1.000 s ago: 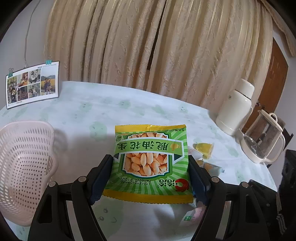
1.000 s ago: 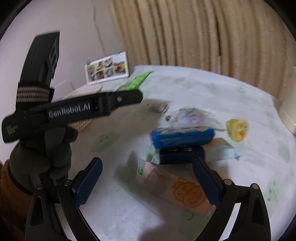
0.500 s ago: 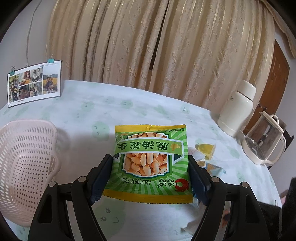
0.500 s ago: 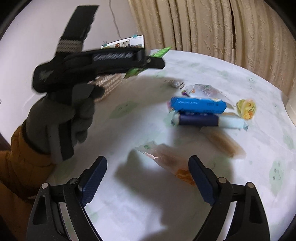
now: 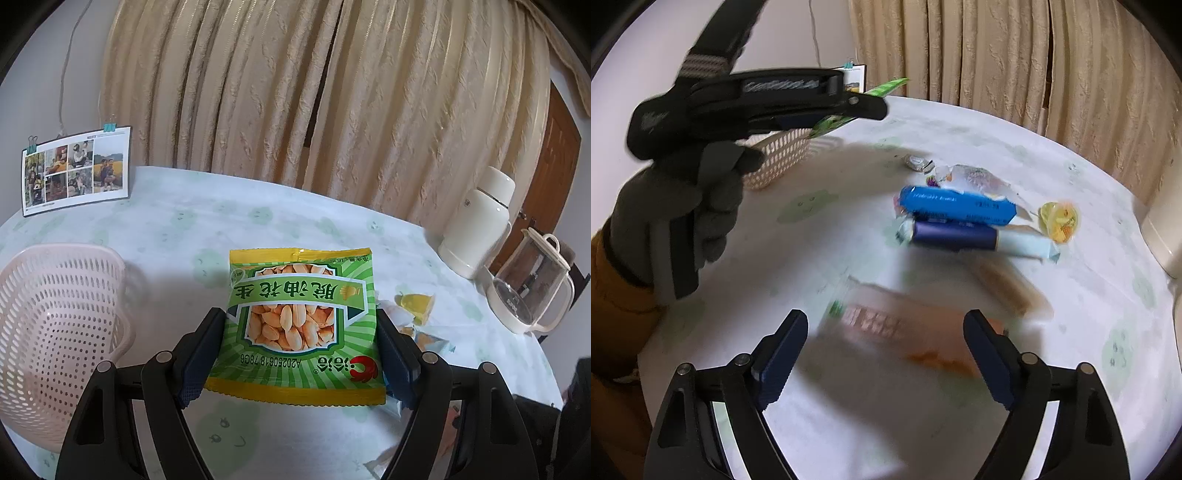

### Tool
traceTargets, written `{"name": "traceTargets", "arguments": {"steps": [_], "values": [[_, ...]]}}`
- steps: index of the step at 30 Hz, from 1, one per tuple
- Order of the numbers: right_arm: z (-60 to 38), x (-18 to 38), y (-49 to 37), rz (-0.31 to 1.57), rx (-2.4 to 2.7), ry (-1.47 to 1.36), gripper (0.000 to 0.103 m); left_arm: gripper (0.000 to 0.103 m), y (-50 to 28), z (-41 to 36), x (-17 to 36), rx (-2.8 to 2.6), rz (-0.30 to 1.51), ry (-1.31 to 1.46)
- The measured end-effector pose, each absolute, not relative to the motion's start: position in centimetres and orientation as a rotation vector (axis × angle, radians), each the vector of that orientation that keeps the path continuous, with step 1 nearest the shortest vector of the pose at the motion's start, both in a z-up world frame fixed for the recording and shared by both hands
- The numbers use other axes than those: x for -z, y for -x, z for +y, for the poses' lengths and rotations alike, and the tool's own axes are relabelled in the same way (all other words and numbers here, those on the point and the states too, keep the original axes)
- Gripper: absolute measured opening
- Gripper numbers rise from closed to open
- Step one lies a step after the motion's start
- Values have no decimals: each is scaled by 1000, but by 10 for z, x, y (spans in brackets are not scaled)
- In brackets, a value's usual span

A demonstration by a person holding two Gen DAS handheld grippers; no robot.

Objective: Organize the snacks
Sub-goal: 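Lift the green peanut bag with the left gripper while the right gripper approaches the pink biscuit pack, then carry the peanut bag over the pink basket while the right gripper grasps the pink biscuit pack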

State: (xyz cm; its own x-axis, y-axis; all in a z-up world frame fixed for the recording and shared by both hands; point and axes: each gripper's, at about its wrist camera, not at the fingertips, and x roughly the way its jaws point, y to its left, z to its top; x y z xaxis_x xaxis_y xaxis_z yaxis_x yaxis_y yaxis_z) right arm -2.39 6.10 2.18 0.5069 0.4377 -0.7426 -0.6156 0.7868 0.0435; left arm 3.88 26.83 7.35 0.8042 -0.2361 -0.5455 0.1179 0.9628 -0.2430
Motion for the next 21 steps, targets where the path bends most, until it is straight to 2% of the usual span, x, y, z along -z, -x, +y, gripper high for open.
{"name": "traceTargets", "arguments": {"steps": [5, 11, 21], "values": [[62, -27, 13, 832, -688, 230, 84, 79, -39, 270, -74, 197, 606, 206], [61, -18, -9, 932, -754, 182, 84, 79, -37, 270, -76, 193, 599, 204], [64, -12, 40, 923, -748, 262, 83, 79, -30, 285, -87, 108, 546, 206]]}}
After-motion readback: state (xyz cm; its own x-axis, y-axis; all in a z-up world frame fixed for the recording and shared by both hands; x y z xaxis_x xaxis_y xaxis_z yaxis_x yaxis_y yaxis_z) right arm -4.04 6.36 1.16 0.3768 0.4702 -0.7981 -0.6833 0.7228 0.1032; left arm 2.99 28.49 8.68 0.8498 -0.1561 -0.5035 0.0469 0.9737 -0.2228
